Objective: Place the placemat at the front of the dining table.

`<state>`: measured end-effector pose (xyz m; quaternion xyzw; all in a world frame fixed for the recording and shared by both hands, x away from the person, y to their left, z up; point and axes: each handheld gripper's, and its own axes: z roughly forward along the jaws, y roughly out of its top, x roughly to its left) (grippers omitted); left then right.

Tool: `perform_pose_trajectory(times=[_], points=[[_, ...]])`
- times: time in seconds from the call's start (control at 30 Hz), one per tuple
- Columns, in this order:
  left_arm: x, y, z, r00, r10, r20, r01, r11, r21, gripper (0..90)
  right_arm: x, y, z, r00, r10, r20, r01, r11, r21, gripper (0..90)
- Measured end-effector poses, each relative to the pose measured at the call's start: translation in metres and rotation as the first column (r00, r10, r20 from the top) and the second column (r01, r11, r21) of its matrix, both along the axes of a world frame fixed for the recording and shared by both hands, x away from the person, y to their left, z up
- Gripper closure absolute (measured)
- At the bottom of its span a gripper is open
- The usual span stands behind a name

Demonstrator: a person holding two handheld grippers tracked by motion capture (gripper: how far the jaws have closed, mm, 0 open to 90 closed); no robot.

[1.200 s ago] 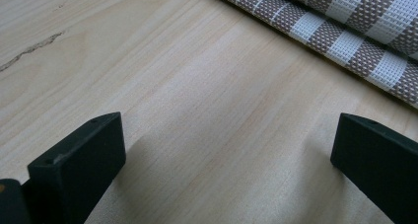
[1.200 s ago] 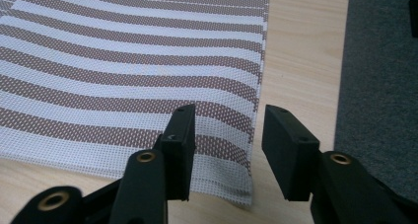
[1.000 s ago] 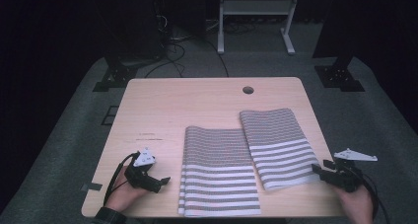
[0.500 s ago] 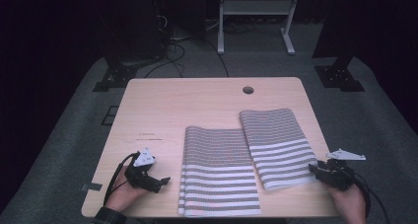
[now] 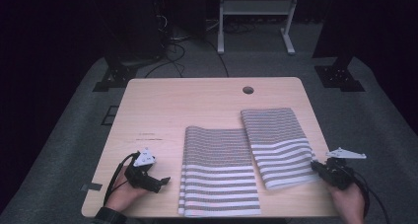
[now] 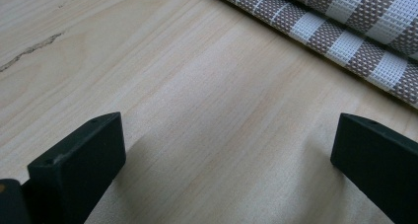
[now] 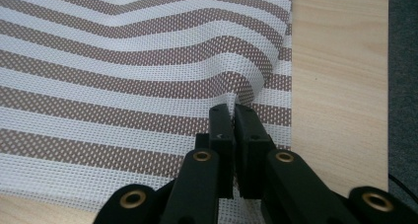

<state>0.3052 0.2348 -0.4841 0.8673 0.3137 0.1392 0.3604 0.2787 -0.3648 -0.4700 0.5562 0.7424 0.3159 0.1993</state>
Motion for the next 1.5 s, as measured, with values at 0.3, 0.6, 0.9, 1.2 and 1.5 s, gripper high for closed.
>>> perform_pose_trajectory(times=[0.3,0.6,0.9,1.2,1.5], points=[[0.000,0.000,0.000,1.0000,0.000,0.000,0.000,1.0000,0.000,0.0,-0.003,0.000,0.010,0.9996,-0.003,0.028,0.002,0.9999,0.017,87.7],[0.000,0.000,0.000,1.0000,0.000,0.000,0.000,1.0000,0.000,0.0,-0.006,0.003,0.023,0.9971,0.004,0.076,-0.006,0.9997,0.022,87.9],[0.000,0.000,0.000,1.0000,0.000,0.001,0.000,1.0000,-0.001,0.0,-0.009,0.010,0.039,0.9900,0.029,0.138,-0.032,0.9992,0.025,88.0],[0.000,0.000,0.000,1.0000,0.000,0.000,0.000,1.0000,-0.001,0.0,-0.010,0.017,0.055,0.9792,0.059,0.194,-0.068,0.9968,0.042,88.0],[0.000,0.000,0.000,1.0000,0.001,-0.001,-0.001,1.0000,-0.002,0.0,-0.008,0.034,0.067,0.9686,0.108,0.224,-0.115,0.9932,0.020,88.0]])
